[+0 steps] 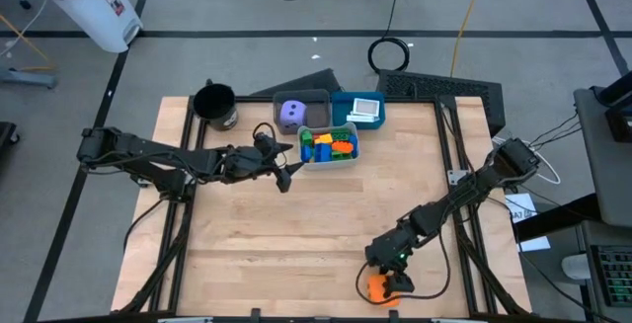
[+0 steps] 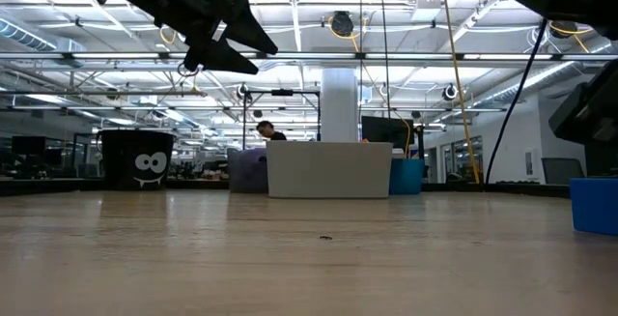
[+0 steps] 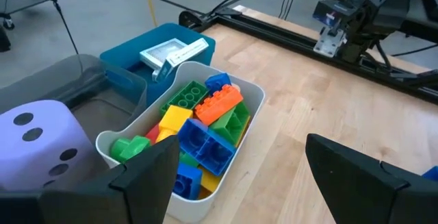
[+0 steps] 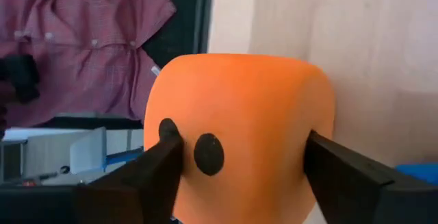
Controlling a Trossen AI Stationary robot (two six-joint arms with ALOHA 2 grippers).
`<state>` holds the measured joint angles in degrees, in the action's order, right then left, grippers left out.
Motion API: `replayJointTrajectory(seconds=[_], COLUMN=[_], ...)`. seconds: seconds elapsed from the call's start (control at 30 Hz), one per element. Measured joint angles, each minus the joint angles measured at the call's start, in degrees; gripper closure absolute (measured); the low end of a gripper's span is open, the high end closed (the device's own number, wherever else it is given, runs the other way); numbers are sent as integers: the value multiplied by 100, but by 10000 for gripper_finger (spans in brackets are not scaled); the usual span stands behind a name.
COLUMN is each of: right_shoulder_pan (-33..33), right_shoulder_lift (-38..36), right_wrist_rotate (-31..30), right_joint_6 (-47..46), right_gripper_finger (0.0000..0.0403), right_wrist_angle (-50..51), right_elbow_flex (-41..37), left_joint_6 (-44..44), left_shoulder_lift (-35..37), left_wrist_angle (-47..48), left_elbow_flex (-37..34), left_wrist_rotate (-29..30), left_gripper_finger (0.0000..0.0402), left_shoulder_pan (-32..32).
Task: Pick & Place Toys
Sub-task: Put the orange dice into the black bin
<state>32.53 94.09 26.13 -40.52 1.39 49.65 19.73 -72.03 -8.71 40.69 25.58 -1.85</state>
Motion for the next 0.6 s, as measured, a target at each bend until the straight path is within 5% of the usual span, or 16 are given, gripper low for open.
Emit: replayJointTrajectory(seconds=[0.3,0.6], right_shoulder_pan=[-158,-482], right_shoulder_lift=[-185,-1221], right_wrist_rotate=[698,468], right_joint_6=[141,857], right_gripper_finger=[209,209], right_wrist_angle=[-896,-1052], right_elbow_flex=[-34,-26], left_joint_6=[4,387], left_shoulder_lift=[0,0], left_wrist_angle=[-41,-357], left_elbow_flex=[0,0], left_wrist_rotate=[2,2], left_gripper_finger=[78,78], left_shoulder_pan=[0,0])
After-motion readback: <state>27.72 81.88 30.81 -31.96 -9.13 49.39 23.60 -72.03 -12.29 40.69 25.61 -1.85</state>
